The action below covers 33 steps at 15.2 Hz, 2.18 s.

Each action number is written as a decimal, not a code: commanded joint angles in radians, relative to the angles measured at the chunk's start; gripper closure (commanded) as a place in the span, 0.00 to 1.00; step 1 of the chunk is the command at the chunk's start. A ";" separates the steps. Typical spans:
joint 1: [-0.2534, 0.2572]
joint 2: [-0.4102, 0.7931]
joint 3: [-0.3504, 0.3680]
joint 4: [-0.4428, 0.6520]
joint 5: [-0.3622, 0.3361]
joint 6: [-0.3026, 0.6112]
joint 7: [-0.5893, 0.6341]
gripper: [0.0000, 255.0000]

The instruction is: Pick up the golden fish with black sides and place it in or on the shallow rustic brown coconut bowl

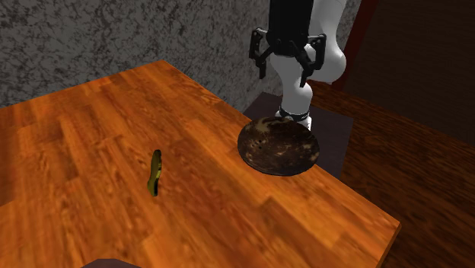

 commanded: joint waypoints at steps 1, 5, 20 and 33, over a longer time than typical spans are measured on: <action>0.000 0.000 0.000 0.000 0.000 0.000 0.000 0.00; -0.002 0.023 -0.107 -0.051 -0.052 0.121 -0.176 0.00; 0.137 0.426 -0.552 0.069 0.011 0.539 -0.898 0.00; 0.263 0.761 -0.727 0.234 0.346 0.636 -1.332 0.00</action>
